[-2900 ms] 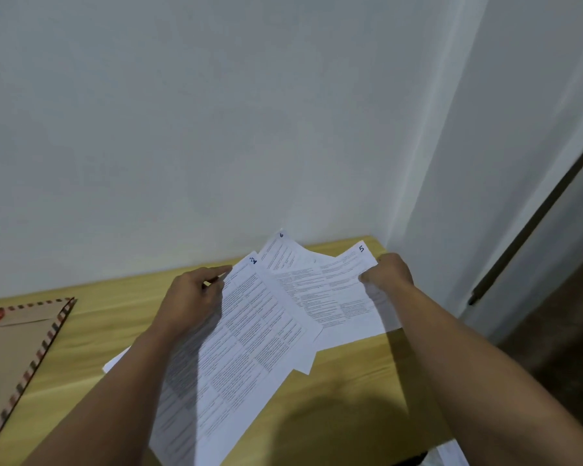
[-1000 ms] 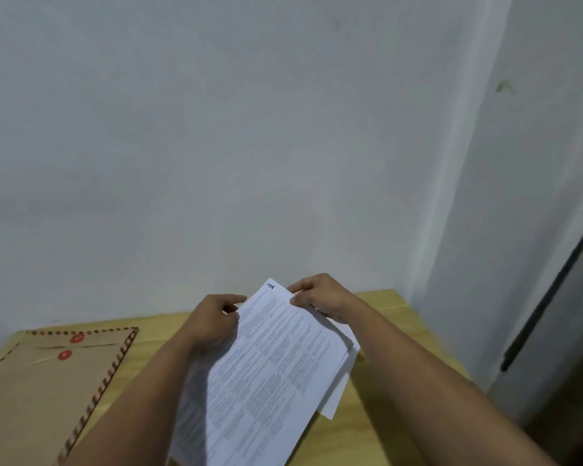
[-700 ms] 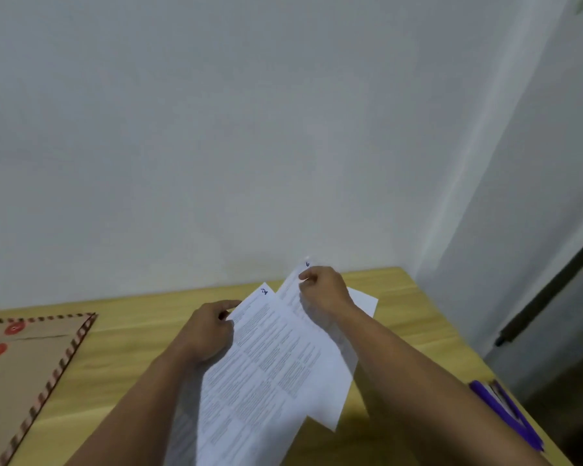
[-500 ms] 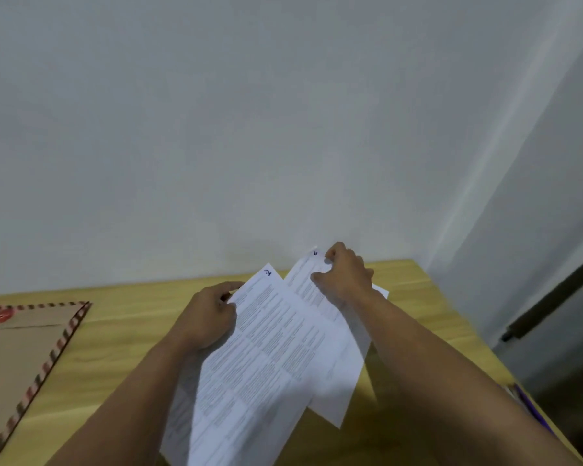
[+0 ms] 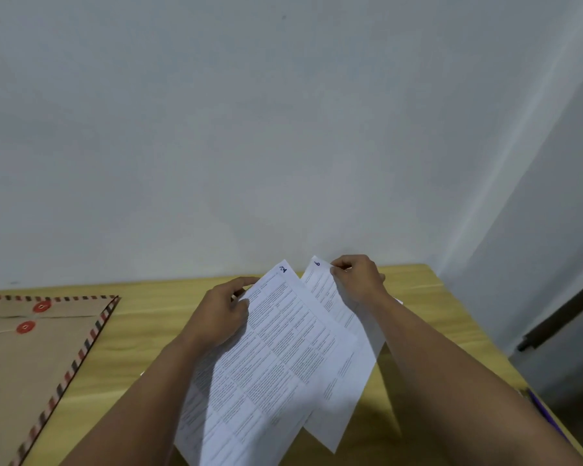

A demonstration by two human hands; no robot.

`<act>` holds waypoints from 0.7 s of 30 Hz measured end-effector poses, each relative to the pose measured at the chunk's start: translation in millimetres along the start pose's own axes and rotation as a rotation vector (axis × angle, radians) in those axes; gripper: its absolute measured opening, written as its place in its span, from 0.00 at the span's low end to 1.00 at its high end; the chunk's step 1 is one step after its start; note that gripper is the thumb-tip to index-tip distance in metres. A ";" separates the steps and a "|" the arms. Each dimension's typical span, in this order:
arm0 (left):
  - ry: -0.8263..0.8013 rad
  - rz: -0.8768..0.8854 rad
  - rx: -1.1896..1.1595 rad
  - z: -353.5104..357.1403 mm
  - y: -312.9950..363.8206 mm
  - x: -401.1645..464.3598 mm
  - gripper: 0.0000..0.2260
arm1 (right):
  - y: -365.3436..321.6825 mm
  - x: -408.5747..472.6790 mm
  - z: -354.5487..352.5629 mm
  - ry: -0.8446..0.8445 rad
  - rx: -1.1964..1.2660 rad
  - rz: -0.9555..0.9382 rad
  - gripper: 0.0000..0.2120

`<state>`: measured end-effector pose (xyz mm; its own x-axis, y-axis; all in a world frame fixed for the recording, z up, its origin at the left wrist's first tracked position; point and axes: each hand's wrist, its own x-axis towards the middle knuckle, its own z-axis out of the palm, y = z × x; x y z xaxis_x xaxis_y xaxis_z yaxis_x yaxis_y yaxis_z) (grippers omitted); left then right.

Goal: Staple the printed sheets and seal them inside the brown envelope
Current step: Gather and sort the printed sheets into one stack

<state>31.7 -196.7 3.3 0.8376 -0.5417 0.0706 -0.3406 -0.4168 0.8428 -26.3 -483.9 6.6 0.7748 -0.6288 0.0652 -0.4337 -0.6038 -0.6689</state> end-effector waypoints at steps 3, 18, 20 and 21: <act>0.031 0.025 -0.029 -10.4 15.4 -10.0 0.23 | -10.9 -9.5 -18.2 -0.072 0.182 -0.040 0.14; 0.214 0.183 -0.065 -48.6 121.0 -84.2 0.17 | -99.7 -115.3 -108.6 -0.367 0.773 -0.125 0.08; 0.242 0.187 -0.032 -52.7 128.7 -90.2 0.20 | -105.4 -120.3 -114.9 -0.361 0.735 -0.159 0.08; 0.254 0.187 -0.018 -54.7 131.7 -92.1 0.22 | -107.1 -121.7 -116.9 -0.354 0.714 -0.181 0.08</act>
<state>-66.8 -161.8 137.0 0.8416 -0.4076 0.3543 -0.4931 -0.3127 0.8118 -128.0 -400.0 156.9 0.9559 -0.2875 0.0602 0.0177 -0.1482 -0.9888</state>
